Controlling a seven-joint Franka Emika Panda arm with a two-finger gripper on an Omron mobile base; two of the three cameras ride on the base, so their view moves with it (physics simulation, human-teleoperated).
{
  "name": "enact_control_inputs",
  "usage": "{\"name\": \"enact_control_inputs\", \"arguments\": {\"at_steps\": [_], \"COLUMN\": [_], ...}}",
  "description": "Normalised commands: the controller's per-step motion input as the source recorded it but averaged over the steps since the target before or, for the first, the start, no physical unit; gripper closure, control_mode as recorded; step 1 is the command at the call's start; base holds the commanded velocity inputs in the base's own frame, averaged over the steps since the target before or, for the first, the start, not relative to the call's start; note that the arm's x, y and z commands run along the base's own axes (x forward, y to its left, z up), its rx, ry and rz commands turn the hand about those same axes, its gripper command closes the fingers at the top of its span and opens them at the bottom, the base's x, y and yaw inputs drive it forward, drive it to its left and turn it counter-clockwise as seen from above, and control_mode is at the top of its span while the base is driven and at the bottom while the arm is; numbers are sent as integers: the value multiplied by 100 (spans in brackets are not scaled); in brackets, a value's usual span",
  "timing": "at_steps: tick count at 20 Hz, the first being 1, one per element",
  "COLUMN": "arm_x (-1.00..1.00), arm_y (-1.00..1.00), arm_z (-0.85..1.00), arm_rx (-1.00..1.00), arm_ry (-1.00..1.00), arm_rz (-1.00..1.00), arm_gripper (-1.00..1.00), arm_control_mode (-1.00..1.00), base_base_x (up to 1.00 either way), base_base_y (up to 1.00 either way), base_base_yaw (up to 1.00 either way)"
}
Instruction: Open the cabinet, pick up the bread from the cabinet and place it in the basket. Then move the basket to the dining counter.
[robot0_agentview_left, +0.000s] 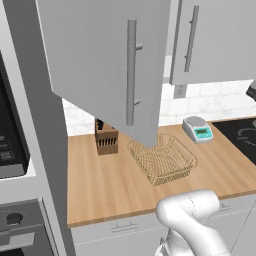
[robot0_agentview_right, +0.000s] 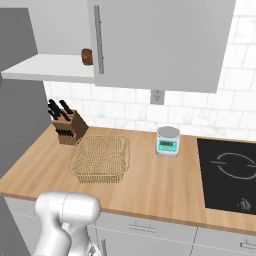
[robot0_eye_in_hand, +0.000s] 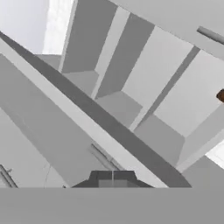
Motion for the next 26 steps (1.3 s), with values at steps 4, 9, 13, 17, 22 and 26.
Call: {"name": "enact_control_inputs", "arguments": {"at_steps": [4, 9, 13, 17, 22, 26], "arm_x": [76, 64, 87, 84, 63, 3], "arm_y": [-32, -14, 16, 61, 99, 100], "arm_z": [0, -5, -22, -7, -14, -4], "arm_rx": [39, 17, 27, 13, 2, 0], "arm_ry": [35, 21, 37, 28, 15, 13], "arm_rz": [45, 30, 34, 46, 48, 47], "arm_gripper": [100, 100, 100, 100, 100, 100], "arm_control_mode": [-100, -100, -100, -100, -100, -100], "base_base_x": [0, 0, 0, 0, 0, 0], "base_base_y": [0, 0, 0, 0, 0, 0], "base_base_yaw": [0, 0, 0, 0, 0, 0]}}
